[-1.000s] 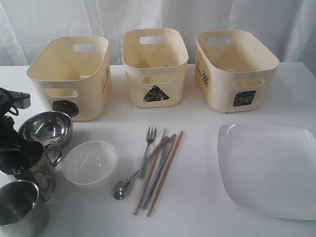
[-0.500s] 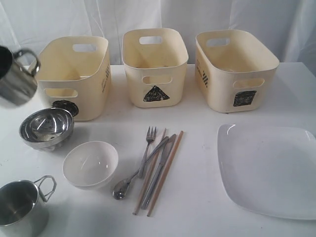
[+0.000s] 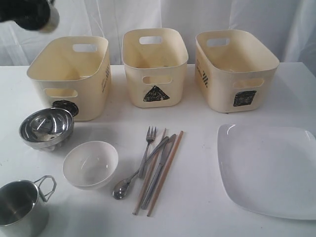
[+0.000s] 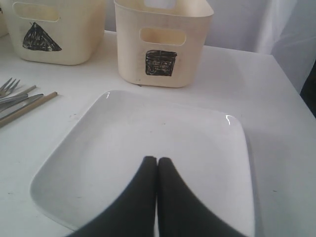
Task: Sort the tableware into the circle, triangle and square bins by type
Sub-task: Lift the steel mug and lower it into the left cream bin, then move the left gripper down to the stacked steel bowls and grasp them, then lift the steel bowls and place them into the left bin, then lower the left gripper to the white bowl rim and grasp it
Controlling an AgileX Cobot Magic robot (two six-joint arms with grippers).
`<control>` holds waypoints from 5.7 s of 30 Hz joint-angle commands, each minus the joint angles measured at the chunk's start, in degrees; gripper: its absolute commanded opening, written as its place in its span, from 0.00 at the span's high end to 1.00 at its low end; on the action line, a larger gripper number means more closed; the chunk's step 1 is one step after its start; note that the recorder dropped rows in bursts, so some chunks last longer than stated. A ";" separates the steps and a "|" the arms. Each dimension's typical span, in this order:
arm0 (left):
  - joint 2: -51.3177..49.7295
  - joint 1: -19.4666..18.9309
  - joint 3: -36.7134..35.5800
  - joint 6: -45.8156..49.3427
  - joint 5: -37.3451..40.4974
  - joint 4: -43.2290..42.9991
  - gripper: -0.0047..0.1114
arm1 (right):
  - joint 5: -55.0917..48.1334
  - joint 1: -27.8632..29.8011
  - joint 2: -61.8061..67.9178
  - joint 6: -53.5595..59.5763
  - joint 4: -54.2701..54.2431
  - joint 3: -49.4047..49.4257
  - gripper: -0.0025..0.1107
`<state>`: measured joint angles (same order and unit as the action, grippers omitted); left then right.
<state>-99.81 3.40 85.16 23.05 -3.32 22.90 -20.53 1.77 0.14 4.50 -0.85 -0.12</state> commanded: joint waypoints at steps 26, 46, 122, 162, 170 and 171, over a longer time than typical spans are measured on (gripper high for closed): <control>8.50 1.49 1.98 -8.36 55.43 -17.08 0.43 | 0.85 -0.04 -0.14 -0.24 0.42 0.12 0.98; 4.68 1.24 -19.34 -34.90 36.78 -32.17 0.43 | 0.85 -0.04 -0.14 -0.24 0.42 0.12 0.98; -6.75 1.34 -6.55 -30.57 -16.11 -39.27 0.96 | 0.85 -0.04 -0.14 -0.24 0.42 0.12 0.98; 15.05 1.88 -28.00 18.27 39.83 9.27 0.47 | 0.85 -0.04 -0.14 -0.24 0.40 0.12 0.98; 4.85 1.88 -31.04 25.22 37.85 15.73 0.47 | 0.85 -0.04 -0.14 -0.24 0.40 0.12 0.98; 3.95 1.88 -31.04 25.34 37.57 17.14 0.47 | 0.85 -0.04 -0.14 -0.24 0.40 0.12 0.98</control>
<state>-93.71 5.24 54.58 46.79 34.92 36.34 -20.53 1.77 -1.20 4.50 -0.74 0.15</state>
